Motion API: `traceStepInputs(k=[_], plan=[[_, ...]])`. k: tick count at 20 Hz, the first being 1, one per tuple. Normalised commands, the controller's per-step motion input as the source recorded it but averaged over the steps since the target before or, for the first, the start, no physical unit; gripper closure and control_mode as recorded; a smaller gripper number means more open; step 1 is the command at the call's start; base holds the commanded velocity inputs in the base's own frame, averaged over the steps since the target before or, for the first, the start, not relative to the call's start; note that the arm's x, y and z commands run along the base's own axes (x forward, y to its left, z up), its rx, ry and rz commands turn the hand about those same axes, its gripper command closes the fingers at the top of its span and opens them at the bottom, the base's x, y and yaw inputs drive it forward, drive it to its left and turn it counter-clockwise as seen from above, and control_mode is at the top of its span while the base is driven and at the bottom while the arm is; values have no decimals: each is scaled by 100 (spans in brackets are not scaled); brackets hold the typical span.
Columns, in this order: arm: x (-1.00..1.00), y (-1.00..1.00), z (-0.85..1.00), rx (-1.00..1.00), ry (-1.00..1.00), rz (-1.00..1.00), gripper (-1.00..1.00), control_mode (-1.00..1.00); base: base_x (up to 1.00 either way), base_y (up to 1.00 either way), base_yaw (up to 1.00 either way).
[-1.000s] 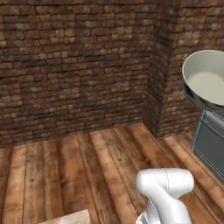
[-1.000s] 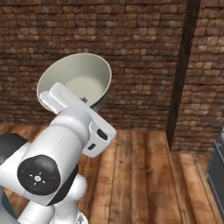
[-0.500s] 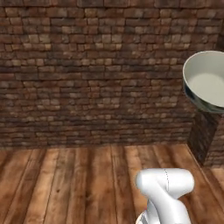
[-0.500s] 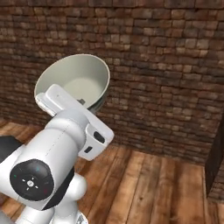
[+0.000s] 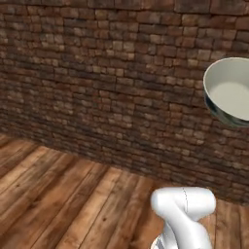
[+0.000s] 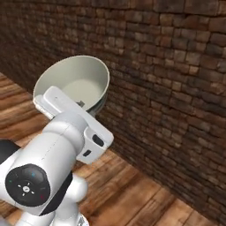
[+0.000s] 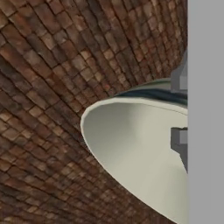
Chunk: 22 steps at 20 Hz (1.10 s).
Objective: Pick up the bowls from the cabinet and place each bowl in front of a stool on the dining counter.
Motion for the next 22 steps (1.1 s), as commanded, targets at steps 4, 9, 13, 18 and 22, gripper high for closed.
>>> traceStepInputs(k=[4,9,13,18,22], plan=[[0,0,0,0,0,0,100,100,100,0,71],[0,0,0,0,0,0,100,100,100,0,69],[0,0,0,0,0,0,100,100,100,0,66],[0,0,0,0,0,0,100,100,100,1,62],[0,0,0,0,0,0,100,100,100,5,62]])
